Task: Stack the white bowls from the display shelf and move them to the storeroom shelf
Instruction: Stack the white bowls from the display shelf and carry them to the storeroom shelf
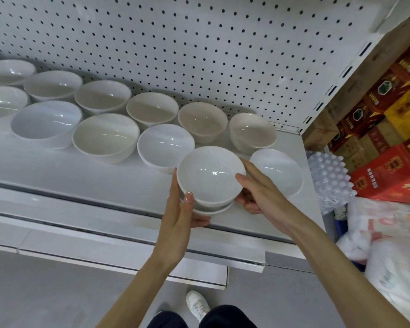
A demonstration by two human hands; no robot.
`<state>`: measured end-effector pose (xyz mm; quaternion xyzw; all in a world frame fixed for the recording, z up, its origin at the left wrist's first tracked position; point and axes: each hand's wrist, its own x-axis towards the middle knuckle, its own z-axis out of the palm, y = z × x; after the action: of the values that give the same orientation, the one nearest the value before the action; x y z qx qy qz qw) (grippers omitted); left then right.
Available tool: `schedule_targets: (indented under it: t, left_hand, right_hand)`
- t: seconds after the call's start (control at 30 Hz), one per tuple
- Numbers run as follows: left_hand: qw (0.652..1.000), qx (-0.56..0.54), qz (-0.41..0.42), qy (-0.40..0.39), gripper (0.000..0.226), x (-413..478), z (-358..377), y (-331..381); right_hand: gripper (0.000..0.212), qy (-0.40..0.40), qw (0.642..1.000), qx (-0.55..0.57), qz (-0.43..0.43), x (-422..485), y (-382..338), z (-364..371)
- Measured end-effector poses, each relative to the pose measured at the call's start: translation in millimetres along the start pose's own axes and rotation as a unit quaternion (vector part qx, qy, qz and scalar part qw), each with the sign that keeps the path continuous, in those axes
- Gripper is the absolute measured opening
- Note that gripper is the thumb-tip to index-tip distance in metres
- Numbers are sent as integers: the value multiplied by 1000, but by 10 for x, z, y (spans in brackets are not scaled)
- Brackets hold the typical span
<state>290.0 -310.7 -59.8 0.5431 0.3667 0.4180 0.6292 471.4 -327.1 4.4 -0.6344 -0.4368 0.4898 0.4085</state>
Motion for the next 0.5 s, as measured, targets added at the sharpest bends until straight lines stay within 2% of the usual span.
schedule_targets:
  t: [0.27,0.4,0.5]
  left_hand:
    - [1000,2,14,27,62,-19,23,-28]
    - [999,-4,18,35,72,-9,1,-52]
    - [999,2,21,40,69,5,-4,-62]
  right_hand:
    - [31,-58,998,-12,11,32,9,-67]
    - [63,-101,991,-72,-39,21,64,-113]
    - [68,-74,988,-98,-94,61,144,-125]
